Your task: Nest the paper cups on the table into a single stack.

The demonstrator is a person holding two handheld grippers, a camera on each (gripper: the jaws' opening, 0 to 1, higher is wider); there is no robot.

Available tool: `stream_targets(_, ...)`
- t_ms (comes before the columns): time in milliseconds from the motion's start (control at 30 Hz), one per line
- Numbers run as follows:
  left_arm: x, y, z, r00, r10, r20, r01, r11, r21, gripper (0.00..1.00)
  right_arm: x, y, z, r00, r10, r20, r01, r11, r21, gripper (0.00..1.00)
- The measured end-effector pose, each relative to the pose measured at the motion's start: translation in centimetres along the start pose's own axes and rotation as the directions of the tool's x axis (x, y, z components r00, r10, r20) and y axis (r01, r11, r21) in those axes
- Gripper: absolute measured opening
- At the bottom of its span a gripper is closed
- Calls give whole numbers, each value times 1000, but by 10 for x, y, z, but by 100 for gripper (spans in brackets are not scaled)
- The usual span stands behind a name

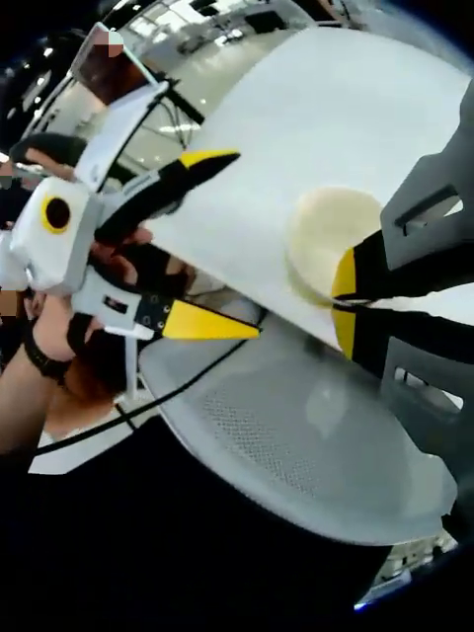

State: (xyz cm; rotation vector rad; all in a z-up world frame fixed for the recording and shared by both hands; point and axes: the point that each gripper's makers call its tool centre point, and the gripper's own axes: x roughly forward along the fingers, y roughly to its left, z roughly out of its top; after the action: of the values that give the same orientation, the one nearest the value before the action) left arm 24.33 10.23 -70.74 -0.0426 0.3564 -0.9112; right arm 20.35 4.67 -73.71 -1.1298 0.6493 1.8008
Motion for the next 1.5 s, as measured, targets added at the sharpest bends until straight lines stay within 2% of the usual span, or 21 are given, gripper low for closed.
stream_targets(533,1,1,-6,1000,0,-17,-1,1000,-26,90,14,3,-9,1000,16,-26,-15,1000,2,8)
stream_targets(833,3,0,-6,1000,-6,-14,5,1000,-28,89,10,3,-11,1000,0,-5,1,1000,26,8)
stream_targets(1133,7,2,-8,1000,-3,-22,2,1000,-30,89,2,-1,-8,998,-41,49,37,996,80,8)
stream_targets(1300,8,0,-8,1000,-13,-18,12,999,-31,88,-6,-6,-2,987,-91,129,71,985,156,10)
stream_targets(1367,8,1,-9,1000,-12,-23,11,999,-33,88,-9,-8,-5,985,-109,134,85,981,175,10)
stream_targets(1500,7,1,-11,999,-16,-30,15,999,-37,88,-18,-13,-3,966,-167,197,114,961,253,11)
